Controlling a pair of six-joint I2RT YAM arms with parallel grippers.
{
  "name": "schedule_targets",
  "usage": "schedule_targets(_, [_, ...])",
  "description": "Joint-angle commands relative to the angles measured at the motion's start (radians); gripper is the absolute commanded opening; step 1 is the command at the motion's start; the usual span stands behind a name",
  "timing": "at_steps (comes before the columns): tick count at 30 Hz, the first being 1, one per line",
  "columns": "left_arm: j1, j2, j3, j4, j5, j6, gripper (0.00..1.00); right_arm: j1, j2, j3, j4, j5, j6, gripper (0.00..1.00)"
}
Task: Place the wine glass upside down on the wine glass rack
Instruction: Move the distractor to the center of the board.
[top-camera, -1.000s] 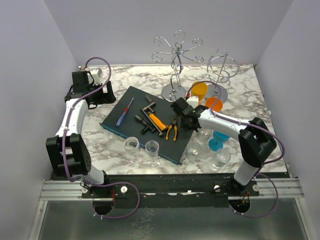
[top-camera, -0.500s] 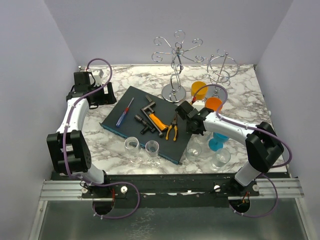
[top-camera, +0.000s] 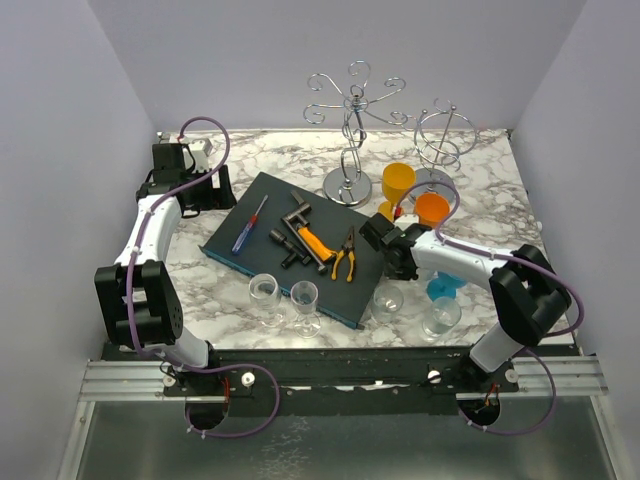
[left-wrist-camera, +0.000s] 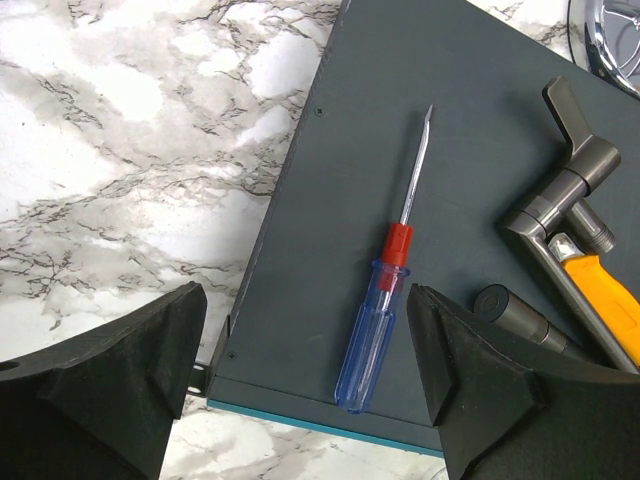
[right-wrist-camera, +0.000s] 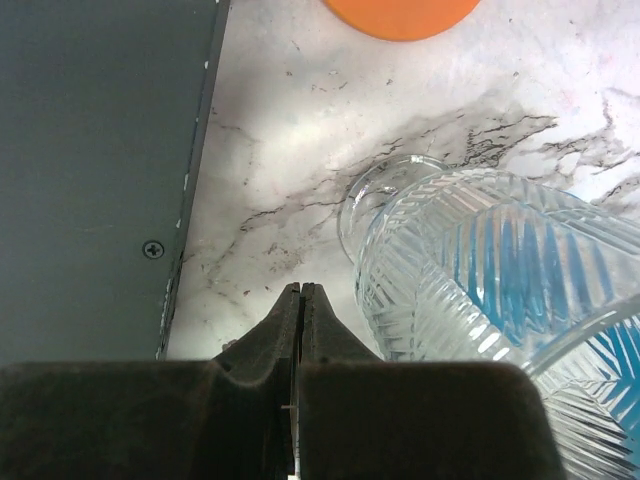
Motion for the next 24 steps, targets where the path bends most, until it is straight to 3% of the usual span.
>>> schedule_targets(1, [-0.009, -0.003, -0.009, 0.002, 0.008, 0.017, 0.88, -0.008, -0.003, -0.002, 0.026, -0.007, -0.009, 0.0])
schedule_targets(16, [-0.013, 0.012, -0.035, 0.008, -0.056, 0.028, 0.84, -0.006, 0.126, 0.137, 0.168, -0.19, -0.04, 0.0])
schedule_targets(24, [-0.013, -0.033, -0.129, 0.007, -0.097, 0.069, 0.81, 0.021, 0.226, 0.235, 0.185, -0.221, -0.035, 0.0])
